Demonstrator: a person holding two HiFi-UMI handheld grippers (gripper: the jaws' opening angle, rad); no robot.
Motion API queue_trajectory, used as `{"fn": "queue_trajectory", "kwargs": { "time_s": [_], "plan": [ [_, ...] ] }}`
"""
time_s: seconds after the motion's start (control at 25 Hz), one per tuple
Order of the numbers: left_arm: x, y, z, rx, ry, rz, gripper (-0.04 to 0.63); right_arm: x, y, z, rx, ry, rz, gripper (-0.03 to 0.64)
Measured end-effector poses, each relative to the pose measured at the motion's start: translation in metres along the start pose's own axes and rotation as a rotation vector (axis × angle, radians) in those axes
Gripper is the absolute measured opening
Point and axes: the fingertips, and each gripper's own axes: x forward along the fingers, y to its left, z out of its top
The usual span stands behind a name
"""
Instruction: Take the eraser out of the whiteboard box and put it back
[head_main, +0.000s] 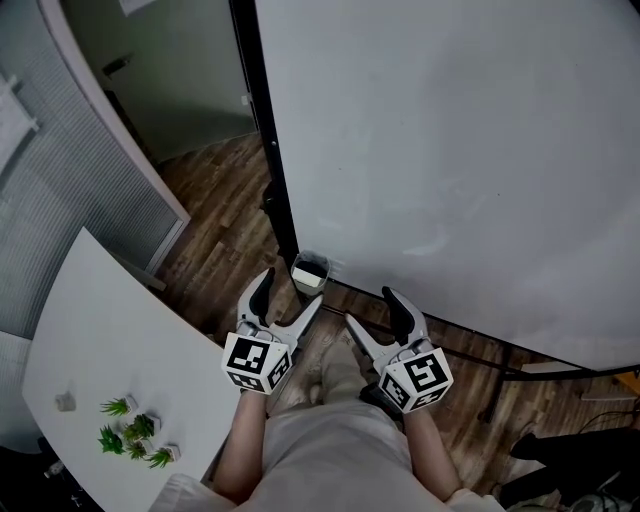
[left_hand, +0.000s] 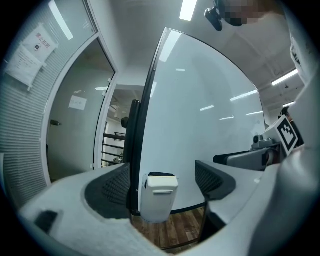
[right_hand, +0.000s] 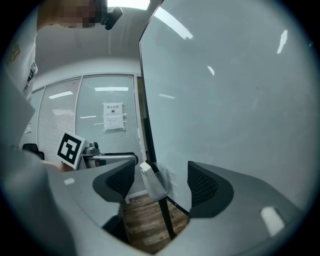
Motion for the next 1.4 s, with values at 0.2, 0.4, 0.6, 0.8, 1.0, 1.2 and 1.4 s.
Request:
{"fn": "queue_trajectory", "kwargs": {
  "time_s": [0.2,0.4,0.6,0.8,1.0,1.2,1.4],
  "plan": [
    [0.005,0.001,0.003,0.017,-0.008,0.007,0.393,0.005,0.0,0.002,-0.002,-0.002,0.008,0.327],
    [0.005,0.001,0.001,0.037,-0.001,0.016,0.377,0.005,0.003,-0.001,0.008,0.01,0.015,0.324],
    [0.016,-0.001,-0.004,0.062,0.015,0.003,0.364,0.01,-0.003,-0.005,0.012,0.016,0.011,0.324],
    [0.024,0.0,-0.011,0.084,0.034,0.008,0.348,0.012,-0.008,-0.008,0.026,0.026,0.005,0.324],
    [0.032,0.0,-0.014,0.107,0.043,0.015,0.336,0.013,-0.013,-0.013,0.035,0.037,0.004,0.322],
    [0.039,-0.001,-0.016,0.144,0.056,0.018,0.327,0.017,-0.017,-0.017,0.037,0.041,0.011,0.321],
    [0.044,-0.004,-0.017,0.175,0.056,0.031,0.304,0.016,-0.02,-0.018,0.063,0.032,0.025,0.318]
  ]
}}
